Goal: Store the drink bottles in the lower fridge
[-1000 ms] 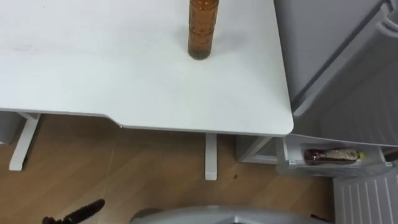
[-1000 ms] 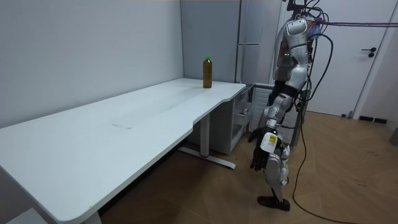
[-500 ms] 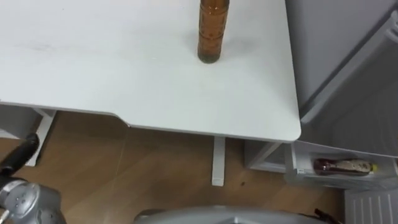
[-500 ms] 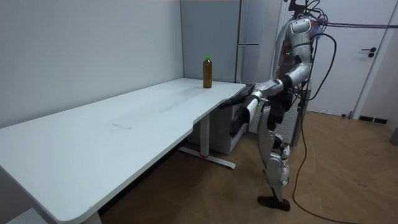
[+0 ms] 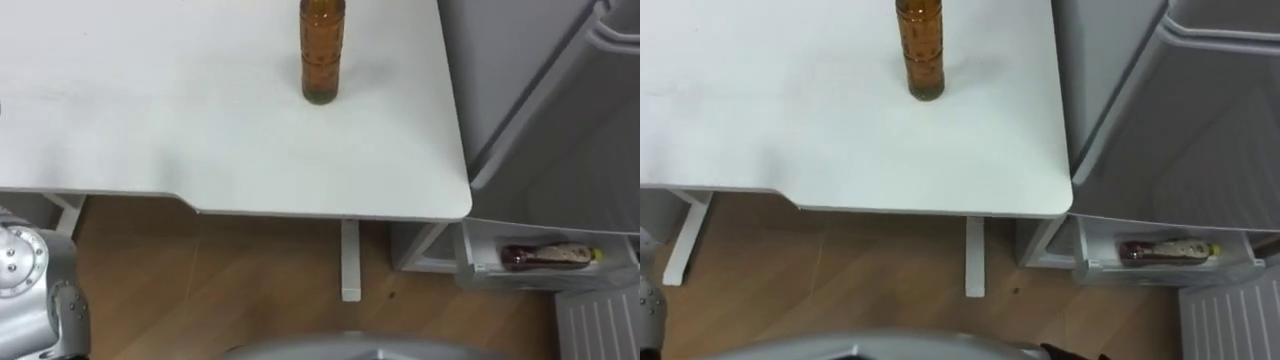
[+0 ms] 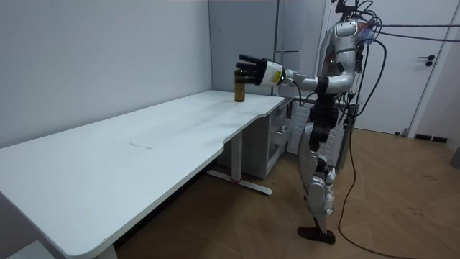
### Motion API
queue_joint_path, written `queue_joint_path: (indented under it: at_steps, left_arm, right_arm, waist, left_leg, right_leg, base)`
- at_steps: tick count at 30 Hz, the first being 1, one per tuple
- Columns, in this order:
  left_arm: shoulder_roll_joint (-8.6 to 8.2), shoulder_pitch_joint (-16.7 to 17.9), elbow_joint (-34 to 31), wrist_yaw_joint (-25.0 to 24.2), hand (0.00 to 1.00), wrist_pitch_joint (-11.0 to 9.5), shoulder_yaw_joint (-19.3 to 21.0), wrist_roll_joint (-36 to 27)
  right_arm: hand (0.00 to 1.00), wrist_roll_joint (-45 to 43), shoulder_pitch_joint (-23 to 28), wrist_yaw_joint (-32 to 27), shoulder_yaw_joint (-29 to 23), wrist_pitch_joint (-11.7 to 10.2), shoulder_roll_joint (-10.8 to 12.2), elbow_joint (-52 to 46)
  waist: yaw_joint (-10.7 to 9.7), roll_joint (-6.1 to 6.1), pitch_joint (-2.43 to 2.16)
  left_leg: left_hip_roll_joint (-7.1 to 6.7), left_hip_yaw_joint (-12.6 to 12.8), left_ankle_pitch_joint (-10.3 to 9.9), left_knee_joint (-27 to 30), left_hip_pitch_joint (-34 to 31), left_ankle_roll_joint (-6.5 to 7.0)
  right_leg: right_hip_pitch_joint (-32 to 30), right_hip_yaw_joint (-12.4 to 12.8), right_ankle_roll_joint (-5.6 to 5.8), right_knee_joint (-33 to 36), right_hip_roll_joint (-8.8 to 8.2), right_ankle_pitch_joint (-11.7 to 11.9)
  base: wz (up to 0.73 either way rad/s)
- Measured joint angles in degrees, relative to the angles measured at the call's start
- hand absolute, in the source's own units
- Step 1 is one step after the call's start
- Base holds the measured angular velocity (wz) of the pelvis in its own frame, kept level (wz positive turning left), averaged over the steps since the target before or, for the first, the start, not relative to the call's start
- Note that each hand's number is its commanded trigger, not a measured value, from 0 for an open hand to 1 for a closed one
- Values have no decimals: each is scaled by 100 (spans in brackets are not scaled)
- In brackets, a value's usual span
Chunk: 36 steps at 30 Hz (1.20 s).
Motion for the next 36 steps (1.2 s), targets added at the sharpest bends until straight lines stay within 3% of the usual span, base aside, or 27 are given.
queue_joint_path:
  at_steps: [9, 16, 22, 27, 29, 31, 32, 33, 34, 35, 36]
  left_arm:
    - [-1, -228, -6, -889, 0, 56, -286, 58]
    - [0, -700, -3, -1507, 0, 244, -582, 57]
    - [8, -715, 1, -1936, 0, 433, -657, 48]
    - [7, -714, 128, -2144, 0, 591, -932, 131]
    - [7, -714, 367, -2315, 0, 672, -1017, 222]
    - [5, -714, 514, -2449, 0, 789, -1035, 224]
    - [4, -715, 596, -2511, 0, 854, -1037, 224]
    - [8, -729, 704, -2571, 0, 874, -1037, 219]
    - [6, -758, 761, -2587, 0, 895, -1054, 214]
    - [-22, -884, 812, -2591, 0, 944, -1250, 216]
    - [-76, -1018, 801, -2610, 0, 961, -1493, 259]
  right_arm:
    - [0, -86, -102, 172, -15, -34, 13, 13]
    - [0, -83, -167, 214, 0, -34, 31, 76]
    - [0, -26, -170, 230, -15, -33, 24, 108]
    - [0, -25, -173, 271, -17, -31, 4, 145]
    - [0, -27, -178, 270, -16, -31, 2, 147]
    - [0, -26, -173, 268, -12, -31, 2, 147]
    - [0, -17, -169, 263, -2, -29, 3, 146]
    - [0, -7, -178, 248, 15, -25, 26, 140]
    - [0, -7, -202, 237, 27, -26, 55, 131]
    - [0, -23, -165, 208, -13, -39, 71, 153]
    - [0, -66, -141, 189, -213, -8, 47, 266]
  waist:
    - [-148, -56, 34]
    - [-195, -90, 41]
    - [-342, -63, 61]
    - [-365, -71, 66]
    - [-435, -74, 66]
    - [-464, -80, 65]
    - [-494, -82, 67]
    - [-493, -159, 116]
    - [-483, -330, 179]
    - [-494, -491, 160]
    - [-459, -421, 118]
  left_leg:
    - [2, 40, 0, -12, 14, 0]
    - [-1, 29, 1, -69, 65, 0]
    - [5, 170, 2, -184, 145, 0]
    - [24, 96, 4, -259, 216, 1]
    - [43, -57, 4, -269, 275, 1]
    - [56, -14, 4, -261, 286, 1]
    - [62, -3, 4, -216, 282, 1]
    - [36, 83, 0, 156, 166, 1]
    - [-52, 188, -74, 506, -64, 10]
    - [-363, 198, -52, 467, -666, 151]
    - [-483, 363, 388, 244, -1115, 447]
  right_leg:
    - [-41, 38, 0, 3, 1, 0]
    - [-106, 213, 0, 4, 16, 0]
    - [-198, 425, 0, -8, 47, 0]
    - [-244, 579, -1, 18, 94, 0]
    - [-186, 615, -12, 22, 129, 6]
    - [-159, 662, -24, 4, 146, 14]
    - [-152, 751, -36, 20, 150, 21]
    - [-109, 987, -75, 75, 55, 45]
    - [-59, 1252, -98, 63, -76, 59]
    - [-67, 1778, -96, -20, -337, 58]
    - [-315, 1857, -37, 116, -442, 10]
  base:
    - [-1]
    - [-12]
    - [-20]
    - [-19]
    - [-14]
    - [-8]
    - [-5]
    - [0]
    - [37]
    - [83]
    - [67]
